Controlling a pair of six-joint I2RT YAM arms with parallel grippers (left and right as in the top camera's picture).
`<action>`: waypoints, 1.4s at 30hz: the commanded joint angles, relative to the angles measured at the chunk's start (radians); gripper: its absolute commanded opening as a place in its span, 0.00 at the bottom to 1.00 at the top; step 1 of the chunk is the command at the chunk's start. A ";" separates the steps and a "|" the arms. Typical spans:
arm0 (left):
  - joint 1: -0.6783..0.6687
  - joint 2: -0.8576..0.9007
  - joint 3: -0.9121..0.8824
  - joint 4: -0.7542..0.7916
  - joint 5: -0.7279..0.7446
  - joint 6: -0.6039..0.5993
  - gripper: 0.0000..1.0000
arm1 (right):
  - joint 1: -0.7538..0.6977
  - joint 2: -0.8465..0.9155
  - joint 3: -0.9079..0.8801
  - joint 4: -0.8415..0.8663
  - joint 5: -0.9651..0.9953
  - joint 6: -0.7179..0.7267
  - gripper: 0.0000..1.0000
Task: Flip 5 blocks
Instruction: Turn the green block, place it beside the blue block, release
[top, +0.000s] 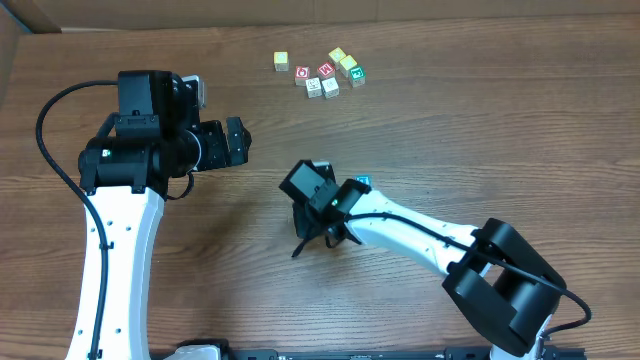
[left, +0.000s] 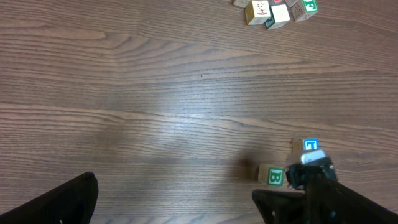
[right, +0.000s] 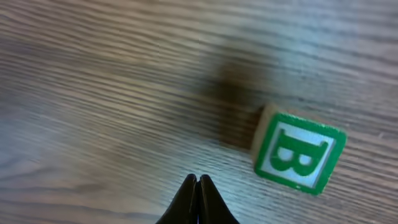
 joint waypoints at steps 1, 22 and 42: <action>-0.001 0.002 0.019 0.001 0.001 0.008 1.00 | -0.005 0.004 -0.035 0.017 0.081 0.020 0.04; -0.001 0.002 0.019 0.001 0.001 0.008 1.00 | -0.058 0.004 -0.036 0.024 0.226 -0.010 0.07; -0.001 0.002 0.019 0.001 0.001 0.008 1.00 | -0.058 0.002 -0.005 0.140 -0.018 -0.091 0.04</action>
